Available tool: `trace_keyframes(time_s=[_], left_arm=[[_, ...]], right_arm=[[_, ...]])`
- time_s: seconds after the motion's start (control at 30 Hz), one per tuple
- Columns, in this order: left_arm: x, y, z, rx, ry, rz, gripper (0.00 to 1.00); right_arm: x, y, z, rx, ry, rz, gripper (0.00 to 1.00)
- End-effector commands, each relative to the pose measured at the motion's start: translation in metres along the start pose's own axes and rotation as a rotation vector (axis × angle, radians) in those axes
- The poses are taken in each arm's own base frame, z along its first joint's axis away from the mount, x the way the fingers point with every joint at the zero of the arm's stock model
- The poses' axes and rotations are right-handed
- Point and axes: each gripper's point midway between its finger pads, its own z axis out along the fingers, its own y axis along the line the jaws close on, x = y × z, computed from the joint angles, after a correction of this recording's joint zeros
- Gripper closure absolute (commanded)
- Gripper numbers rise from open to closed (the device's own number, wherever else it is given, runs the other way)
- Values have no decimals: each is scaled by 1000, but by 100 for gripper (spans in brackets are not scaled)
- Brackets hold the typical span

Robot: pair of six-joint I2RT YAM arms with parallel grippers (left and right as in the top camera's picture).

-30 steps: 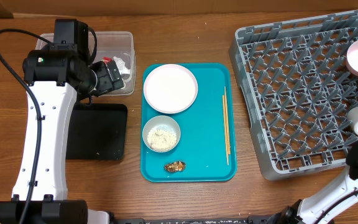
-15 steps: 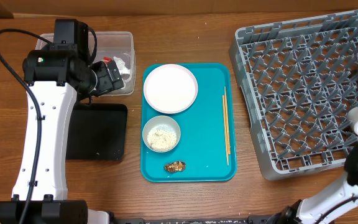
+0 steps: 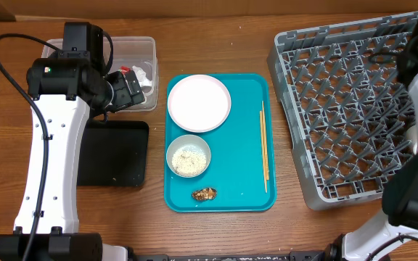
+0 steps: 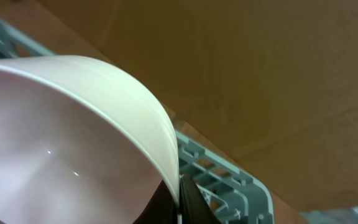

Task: Sort waste into correct bins and load items into the dishwasher

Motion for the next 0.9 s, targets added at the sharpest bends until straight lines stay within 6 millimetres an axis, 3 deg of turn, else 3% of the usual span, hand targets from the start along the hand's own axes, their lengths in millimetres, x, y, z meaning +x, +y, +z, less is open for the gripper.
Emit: trace_keyframes(time_s=[0.0,0.17,0.43,0.77,0.87], left_arm=[[0,-8,-3,20,-5,26,0],[0,-8,-3,19,-5,26,0],[0,-8,-3,20,-5,26,0],[0,-8,-3,20,-5,26,0],[0,-8,-3,19,-5,26,0]], right_arm=[[29,2,11,119,17,-94,96],[52,22,9,104,31,-163,96],[69,43,-12,64,30,-175,96],[103,51,-37,33,109,-212,96],[119,58,-40,-34,180,-255,89]])
